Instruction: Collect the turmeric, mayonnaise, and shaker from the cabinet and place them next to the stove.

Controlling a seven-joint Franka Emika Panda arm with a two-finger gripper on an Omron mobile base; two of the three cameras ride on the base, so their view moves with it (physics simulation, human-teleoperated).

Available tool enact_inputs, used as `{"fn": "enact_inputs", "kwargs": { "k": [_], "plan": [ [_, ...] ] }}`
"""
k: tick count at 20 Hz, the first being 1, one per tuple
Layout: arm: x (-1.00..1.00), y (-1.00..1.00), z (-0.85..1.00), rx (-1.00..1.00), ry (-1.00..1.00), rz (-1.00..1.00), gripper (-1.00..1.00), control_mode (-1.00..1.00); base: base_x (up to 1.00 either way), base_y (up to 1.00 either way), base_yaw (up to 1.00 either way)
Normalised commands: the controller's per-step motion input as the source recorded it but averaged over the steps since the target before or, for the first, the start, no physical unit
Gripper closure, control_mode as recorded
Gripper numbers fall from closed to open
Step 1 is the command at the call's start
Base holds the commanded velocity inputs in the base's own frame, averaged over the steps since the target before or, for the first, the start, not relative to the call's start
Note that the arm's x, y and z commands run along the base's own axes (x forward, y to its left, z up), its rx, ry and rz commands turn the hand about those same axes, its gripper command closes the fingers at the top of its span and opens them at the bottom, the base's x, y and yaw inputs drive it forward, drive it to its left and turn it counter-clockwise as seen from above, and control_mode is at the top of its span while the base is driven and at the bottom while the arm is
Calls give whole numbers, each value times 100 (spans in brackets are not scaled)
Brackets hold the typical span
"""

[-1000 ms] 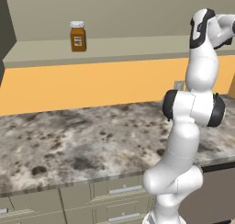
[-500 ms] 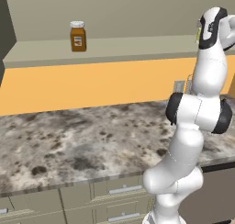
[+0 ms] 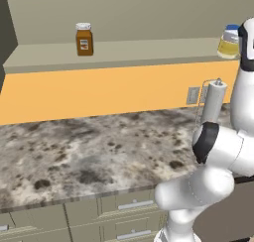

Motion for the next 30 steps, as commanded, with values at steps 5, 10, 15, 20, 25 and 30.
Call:
{"fn": "enact_inputs", "kwargs": {
  "k": [5, 10, 15, 20, 25, 30],
  "plan": [
    [-89, 81, -1, -5, 0, 15, 100, -100, 0, 0, 0],
    [-87, 83, -1, -7, 0, 24, 100, -100, 0, 0, 0],
    [-89, 71, -17, -9, 0, 33, 100, -100, 0, 0, 0],
    [-89, 73, -22, -9, 0, 32, 100, -100, 0, 0, 0],
    [-18, 15, -5, -2, 0, 6, 100, 100, -71, 53, 25],
    [0, 0, 0, 0, 0, 0, 100, 100, -82, 65, 34]
  ]
}}
